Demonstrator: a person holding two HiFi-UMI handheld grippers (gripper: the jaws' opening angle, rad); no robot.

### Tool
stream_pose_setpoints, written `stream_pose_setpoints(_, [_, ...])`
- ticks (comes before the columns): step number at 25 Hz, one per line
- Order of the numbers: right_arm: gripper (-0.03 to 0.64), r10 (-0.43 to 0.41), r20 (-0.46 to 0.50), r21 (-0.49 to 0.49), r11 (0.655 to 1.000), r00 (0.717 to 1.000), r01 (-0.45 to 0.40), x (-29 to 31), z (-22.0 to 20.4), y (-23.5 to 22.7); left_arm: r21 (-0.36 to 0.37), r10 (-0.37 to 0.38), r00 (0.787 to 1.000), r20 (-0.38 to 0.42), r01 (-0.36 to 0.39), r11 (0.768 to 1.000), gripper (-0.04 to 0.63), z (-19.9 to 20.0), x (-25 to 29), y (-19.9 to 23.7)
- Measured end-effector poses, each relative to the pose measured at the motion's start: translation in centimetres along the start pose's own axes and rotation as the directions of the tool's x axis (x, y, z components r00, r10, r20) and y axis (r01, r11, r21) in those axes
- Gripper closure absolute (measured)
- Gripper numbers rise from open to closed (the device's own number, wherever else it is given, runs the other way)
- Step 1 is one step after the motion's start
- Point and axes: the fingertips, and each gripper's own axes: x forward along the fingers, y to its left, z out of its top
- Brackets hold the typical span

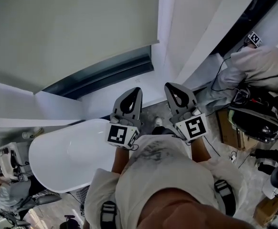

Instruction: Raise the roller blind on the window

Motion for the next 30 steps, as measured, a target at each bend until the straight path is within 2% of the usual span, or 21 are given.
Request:
stream_pose_setpoints(6, [0.555, 0.015, 0.01, -0.009, 1.0, 1.0, -0.015, 0.6, 0.2, -1.5, -0.011, -0.002, 1.0, 0.003, 0.002, 1.0, 0.586, 0.0, 2.4, 0.0])
stream_pose_setpoints(16, [0.555, 0.024, 0.01, 0.005, 1.0, 1.0, -0.024, 1.5, 0.5, -3.0, 0.009, -0.053, 0.999, -0.006, 0.053, 0.999, 0.586, 0.7, 6.4, -0.3])
stream_pose_setpoints(30, [0.554, -0.059, -0.007, 0.004, 0.998, 0.998, 0.059, 4.8, 0.1, -5.8, 0.007, -0.188, 0.982, -0.008, 0.188, 0.982, 0.586, 0.8, 13.2, 1.5])
